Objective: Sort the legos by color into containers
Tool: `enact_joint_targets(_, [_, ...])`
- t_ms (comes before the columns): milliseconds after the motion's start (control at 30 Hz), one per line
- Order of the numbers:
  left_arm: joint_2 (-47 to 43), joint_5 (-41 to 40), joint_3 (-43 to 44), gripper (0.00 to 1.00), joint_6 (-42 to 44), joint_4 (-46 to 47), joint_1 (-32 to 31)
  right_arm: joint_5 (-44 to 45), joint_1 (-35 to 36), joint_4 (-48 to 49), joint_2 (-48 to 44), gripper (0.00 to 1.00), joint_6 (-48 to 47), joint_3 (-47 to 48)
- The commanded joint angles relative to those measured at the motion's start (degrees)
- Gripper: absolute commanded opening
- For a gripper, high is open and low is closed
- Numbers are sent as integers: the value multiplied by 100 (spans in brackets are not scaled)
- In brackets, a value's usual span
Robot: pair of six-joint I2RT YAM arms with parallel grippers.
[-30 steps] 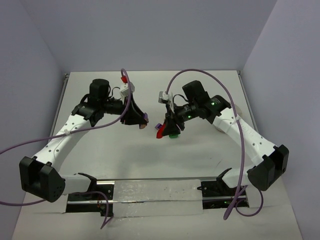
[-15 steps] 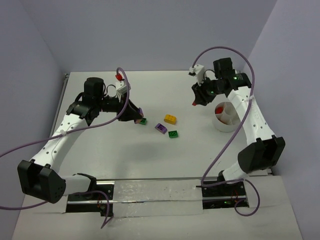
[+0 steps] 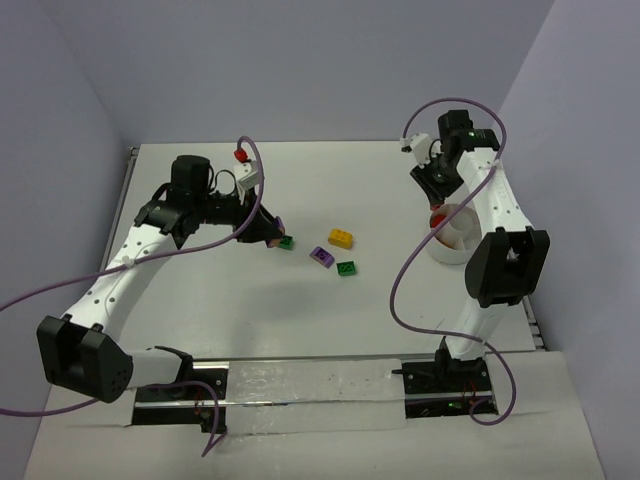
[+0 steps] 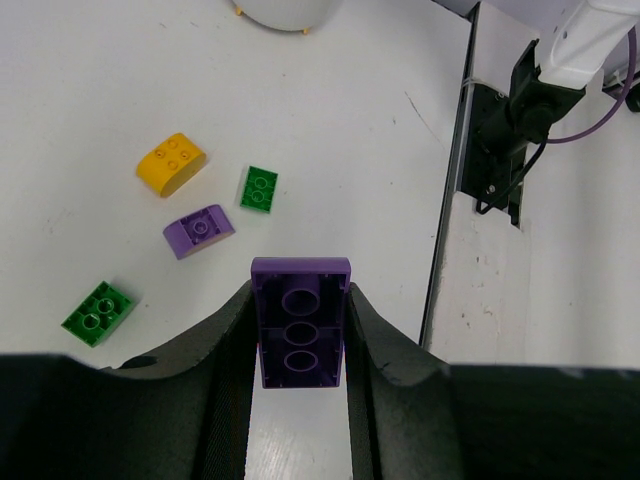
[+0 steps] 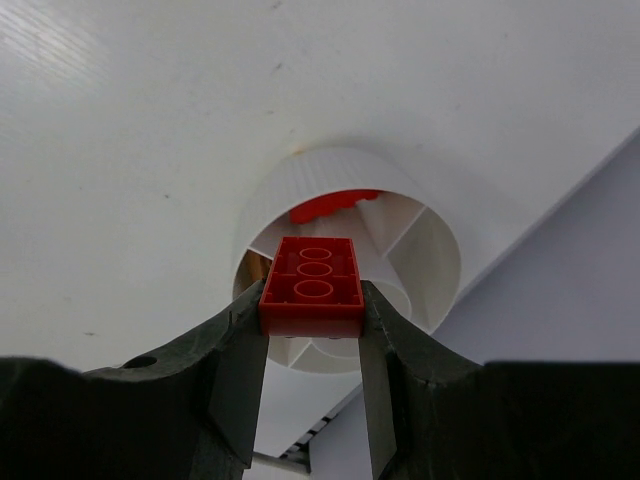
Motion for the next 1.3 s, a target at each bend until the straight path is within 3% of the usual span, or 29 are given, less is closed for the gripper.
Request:
enact_joint_targets(0, [6, 0, 207, 0, 118, -43, 28, 474, -79, -29, 84, 0, -140, 217])
enact_joint_targets(433, [106, -10, 271, 0, 112, -38, 28, 646, -102, 257, 328, 1, -230, 8])
enact_joint_targets(1067, [260, -55, 365, 0, 142, -56, 19, 959, -102, 534, 570, 11, -405, -53])
enact_joint_targets(1267, [297, -57, 421, 0, 143, -42, 19, 998, -102, 536, 599, 33, -382, -113])
